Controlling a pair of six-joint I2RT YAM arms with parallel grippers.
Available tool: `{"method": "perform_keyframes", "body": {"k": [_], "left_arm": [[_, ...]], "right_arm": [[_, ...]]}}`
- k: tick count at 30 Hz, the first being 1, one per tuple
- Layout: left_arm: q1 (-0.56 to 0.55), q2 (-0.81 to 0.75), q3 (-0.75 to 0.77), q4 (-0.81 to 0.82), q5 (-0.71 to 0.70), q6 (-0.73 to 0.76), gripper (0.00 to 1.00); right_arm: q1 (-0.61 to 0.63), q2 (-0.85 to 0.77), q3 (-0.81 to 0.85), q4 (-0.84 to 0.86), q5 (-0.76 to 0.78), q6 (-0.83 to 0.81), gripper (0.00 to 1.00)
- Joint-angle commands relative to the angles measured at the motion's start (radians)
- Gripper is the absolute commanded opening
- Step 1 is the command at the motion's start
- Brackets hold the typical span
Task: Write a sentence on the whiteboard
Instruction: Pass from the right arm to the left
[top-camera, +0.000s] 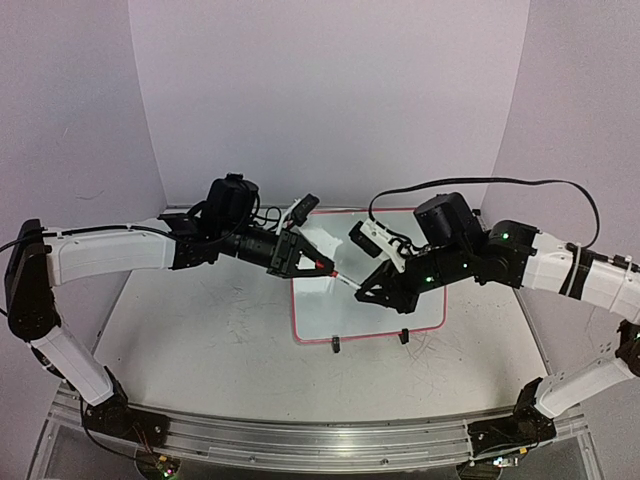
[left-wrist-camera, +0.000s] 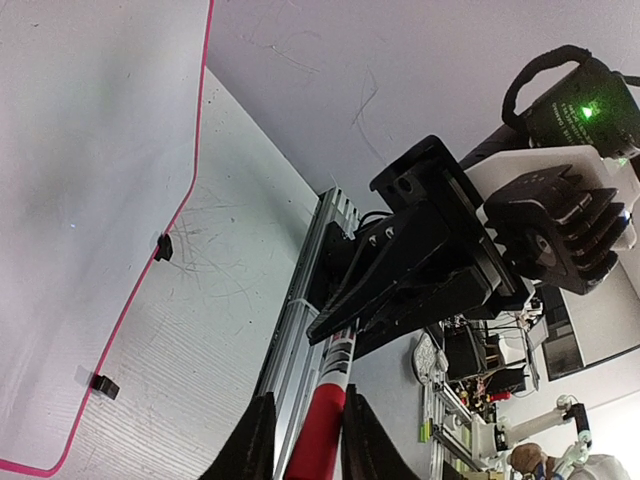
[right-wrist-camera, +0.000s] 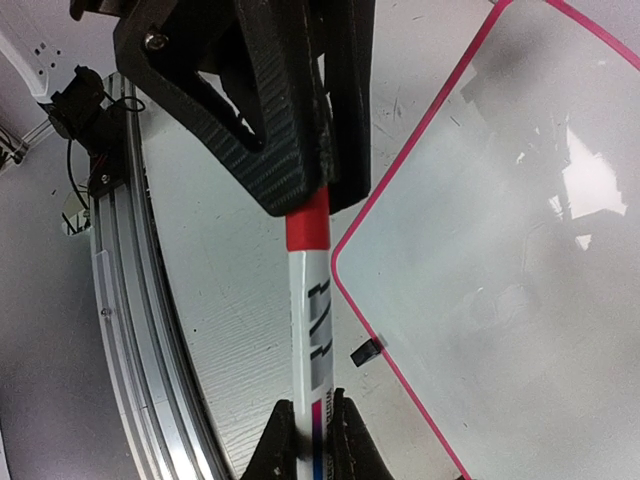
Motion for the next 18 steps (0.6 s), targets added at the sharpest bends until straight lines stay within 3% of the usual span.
{"method": "perform_keyframes", "body": {"k": [1, 5, 10, 15, 18], "left_arm": [[-0.005, -0.027, 0.027, 0.001, 0.027, 0.011, 0.16], [-0.007, -0.042, 0.015, 0.001, 0.018, 0.011, 0.01], [-0.007, -0.072, 0.016, 0.006, -0.040, 0.008, 0.00], [-0.006, -0.124, 0.014, 0.022, -0.150, 0.020, 0.00], [-0.004, -0.158, 0.007, 0.072, -0.221, 0.032, 0.00]], "right_arm": [[0.005, -0.018, 0.008, 0.033, 0.002, 0.011, 0.00], [0.005, -0.025, 0.006, 0.040, 0.021, 0.025, 0.01], [0.006, -0.039, -0.017, 0.083, 0.109, 0.096, 0.39], [0.004, -0.088, -0.082, 0.176, 0.238, 0.270, 0.94], [0.004, -0.159, -0.152, 0.277, 0.325, 0.400, 0.98]]}}
